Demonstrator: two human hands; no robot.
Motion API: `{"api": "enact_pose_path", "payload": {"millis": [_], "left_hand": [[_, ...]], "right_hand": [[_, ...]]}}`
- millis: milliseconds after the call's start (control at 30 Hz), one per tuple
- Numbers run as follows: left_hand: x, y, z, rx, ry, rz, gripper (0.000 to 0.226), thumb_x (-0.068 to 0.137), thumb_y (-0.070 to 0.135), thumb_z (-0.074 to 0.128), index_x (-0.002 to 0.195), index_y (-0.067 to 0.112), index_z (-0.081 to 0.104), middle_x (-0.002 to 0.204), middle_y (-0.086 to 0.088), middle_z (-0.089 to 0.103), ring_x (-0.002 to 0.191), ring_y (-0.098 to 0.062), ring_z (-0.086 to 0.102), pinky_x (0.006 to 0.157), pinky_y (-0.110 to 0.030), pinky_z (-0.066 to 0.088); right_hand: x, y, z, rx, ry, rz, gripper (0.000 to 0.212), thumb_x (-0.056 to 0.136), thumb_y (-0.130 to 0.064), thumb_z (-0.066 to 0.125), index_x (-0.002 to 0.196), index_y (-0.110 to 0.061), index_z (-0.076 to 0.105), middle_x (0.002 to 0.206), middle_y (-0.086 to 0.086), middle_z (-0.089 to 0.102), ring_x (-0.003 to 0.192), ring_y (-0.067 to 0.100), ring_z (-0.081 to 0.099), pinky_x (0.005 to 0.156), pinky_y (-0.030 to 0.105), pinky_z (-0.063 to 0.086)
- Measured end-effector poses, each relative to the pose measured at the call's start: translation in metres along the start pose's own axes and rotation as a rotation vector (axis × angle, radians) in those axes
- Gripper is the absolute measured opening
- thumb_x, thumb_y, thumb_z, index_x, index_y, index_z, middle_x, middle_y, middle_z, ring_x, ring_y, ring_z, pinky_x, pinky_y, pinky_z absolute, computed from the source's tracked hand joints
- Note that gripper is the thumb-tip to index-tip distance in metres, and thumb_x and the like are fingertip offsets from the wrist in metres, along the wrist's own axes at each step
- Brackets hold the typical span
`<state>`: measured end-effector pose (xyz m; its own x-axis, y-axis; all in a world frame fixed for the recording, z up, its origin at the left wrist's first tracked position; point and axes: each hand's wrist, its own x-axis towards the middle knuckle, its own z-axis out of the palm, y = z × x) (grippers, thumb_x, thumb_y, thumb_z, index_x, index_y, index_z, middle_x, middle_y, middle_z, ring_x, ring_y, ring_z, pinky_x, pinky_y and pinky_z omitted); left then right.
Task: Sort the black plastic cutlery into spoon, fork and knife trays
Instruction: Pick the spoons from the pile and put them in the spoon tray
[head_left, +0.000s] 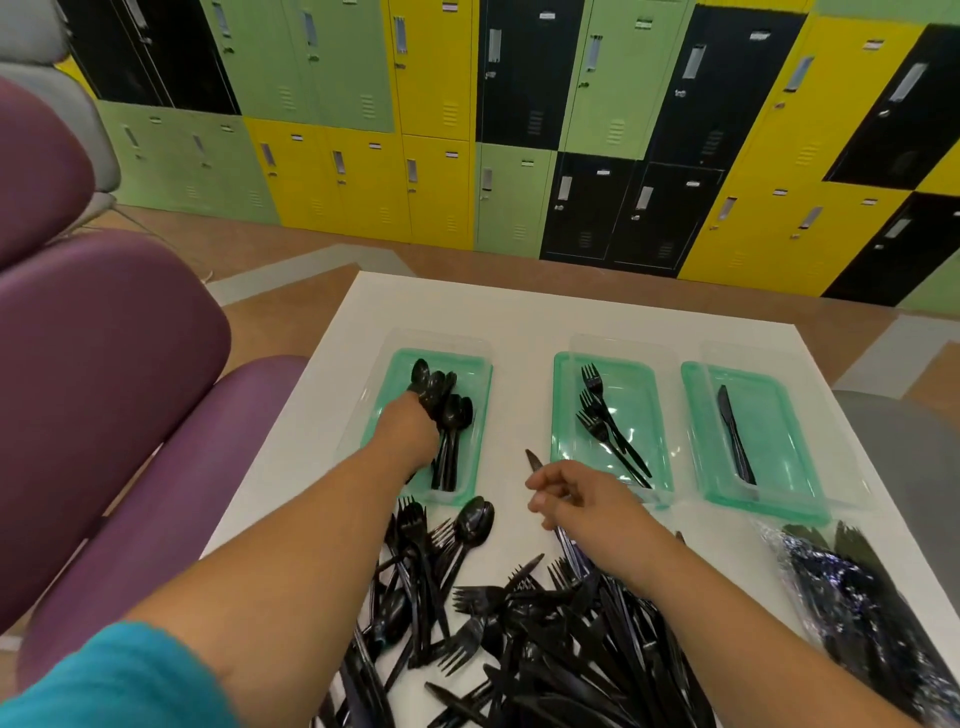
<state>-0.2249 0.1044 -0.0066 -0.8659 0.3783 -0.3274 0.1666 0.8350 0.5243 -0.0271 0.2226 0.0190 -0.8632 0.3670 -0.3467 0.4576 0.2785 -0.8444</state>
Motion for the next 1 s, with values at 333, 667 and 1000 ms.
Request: {"api": "enact_pose_path", "payload": {"millis": [333,667,1000], "left_hand": [[0.001,-0.014,0.009,0.103,-0.012,-0.029,0.043,0.089,0.011,0.055,0.13,0.002,0.044,0.13,-0.017,0.042,0.111,-0.028,0.051,0.095,-0.031,0.044],[-0.07,-0.028,-0.021,-0.245,0.268,0.24,0.028,0.094,0.014,0.052,0.119,0.021,0.062,0.115,0.003,0.061,0.098,-0.006,0.055,0.087,-0.021,0.041],[-0.117,-0.095,0.006,-0.176,0.21,0.011,0.019,0.091,0.011,0.056,0.1,0.021,0.07,0.094,0.005,0.065,0.08,-0.007,0.057,0.073,-0.017,0.039]], "right_hand": [[0.008,0.011,0.008,-0.047,-0.036,0.029,0.012,0.092,-0.018,0.058,0.101,-0.024,0.064,0.095,-0.001,0.065,0.08,0.009,0.064,0.076,0.019,0.048],[0.019,-0.002,0.037,-0.273,-0.07,0.023,0.01,0.088,-0.018,0.062,0.086,-0.027,0.065,0.08,-0.007,0.063,0.079,0.012,0.063,0.074,0.021,0.051],[0.031,-0.002,0.093,-0.55,0.084,0.224,0.044,0.095,-0.045,0.046,0.097,-0.005,0.065,0.091,0.009,0.064,0.085,0.026,0.061,0.067,0.026,0.042]]}}
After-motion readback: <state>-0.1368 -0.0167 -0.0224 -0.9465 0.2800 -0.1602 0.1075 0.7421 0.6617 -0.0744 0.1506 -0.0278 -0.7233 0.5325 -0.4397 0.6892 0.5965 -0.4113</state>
